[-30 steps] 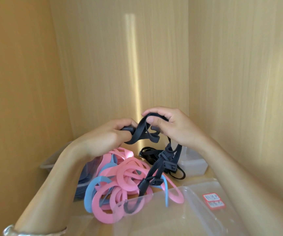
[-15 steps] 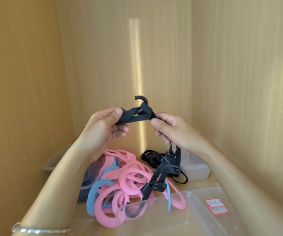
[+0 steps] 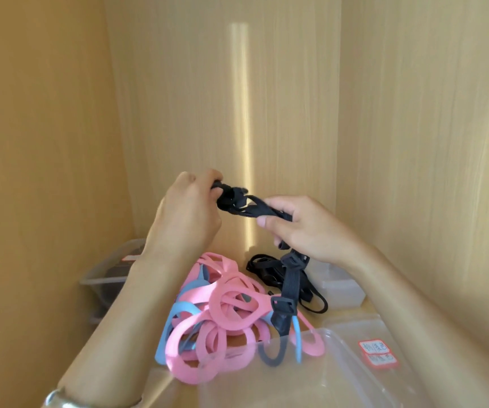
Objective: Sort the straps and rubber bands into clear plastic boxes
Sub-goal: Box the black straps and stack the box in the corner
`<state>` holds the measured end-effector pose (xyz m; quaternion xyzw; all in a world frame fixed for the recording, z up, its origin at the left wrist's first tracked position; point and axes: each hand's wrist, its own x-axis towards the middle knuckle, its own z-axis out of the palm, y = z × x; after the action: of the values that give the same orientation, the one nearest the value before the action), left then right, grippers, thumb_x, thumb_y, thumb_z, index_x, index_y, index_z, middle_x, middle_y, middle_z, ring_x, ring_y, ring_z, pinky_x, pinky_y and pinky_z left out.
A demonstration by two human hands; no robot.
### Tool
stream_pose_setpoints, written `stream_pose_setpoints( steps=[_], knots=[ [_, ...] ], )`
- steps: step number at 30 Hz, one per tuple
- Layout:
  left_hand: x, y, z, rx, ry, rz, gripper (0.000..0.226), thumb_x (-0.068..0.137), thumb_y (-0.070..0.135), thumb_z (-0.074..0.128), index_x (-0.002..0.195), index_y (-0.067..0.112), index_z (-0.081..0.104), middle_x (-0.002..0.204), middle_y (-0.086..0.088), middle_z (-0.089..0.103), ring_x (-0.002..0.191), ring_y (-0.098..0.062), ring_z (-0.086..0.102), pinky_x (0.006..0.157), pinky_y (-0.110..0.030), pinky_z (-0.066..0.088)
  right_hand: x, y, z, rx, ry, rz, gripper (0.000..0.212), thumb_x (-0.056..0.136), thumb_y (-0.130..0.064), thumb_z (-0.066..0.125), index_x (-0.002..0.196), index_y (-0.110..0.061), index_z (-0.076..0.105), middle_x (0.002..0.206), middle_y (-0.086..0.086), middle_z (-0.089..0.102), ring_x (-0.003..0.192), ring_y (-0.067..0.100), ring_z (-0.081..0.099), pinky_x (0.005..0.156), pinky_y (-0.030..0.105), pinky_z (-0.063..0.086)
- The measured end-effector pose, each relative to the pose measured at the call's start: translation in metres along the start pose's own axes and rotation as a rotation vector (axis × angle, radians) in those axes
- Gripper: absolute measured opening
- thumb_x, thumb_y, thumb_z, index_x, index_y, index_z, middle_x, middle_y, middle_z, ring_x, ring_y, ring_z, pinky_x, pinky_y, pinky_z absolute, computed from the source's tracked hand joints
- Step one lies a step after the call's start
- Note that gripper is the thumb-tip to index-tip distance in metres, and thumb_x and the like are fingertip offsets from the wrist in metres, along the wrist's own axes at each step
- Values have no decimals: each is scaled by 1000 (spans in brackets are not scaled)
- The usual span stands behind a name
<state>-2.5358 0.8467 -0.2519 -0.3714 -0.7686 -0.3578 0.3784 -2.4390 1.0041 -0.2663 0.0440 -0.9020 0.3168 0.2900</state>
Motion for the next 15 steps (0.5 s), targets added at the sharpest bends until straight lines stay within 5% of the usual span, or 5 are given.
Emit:
stream_pose_setpoints(
  steps=[4,15],
  knots=[
    [-3,9,1,-43,-101,131,31,94,6,48,119,17,63,94,-4,43,85,-24,49,71,-29,37,1,-4,-1,-21,10,-50,19,97,-22,54,103,-31,69,57,-15,45,59,10,47,59,27,39],
    [-1,-2,-5,-133,-365,187,35,91,-3,53,111,21,69,104,-8,61,92,-17,53,71,-12,35,3,2,-4,5,131,-71,23,96,-21,56,92,-43,59,71,-21,64,58,-1,51,62,24,44]
  ],
)
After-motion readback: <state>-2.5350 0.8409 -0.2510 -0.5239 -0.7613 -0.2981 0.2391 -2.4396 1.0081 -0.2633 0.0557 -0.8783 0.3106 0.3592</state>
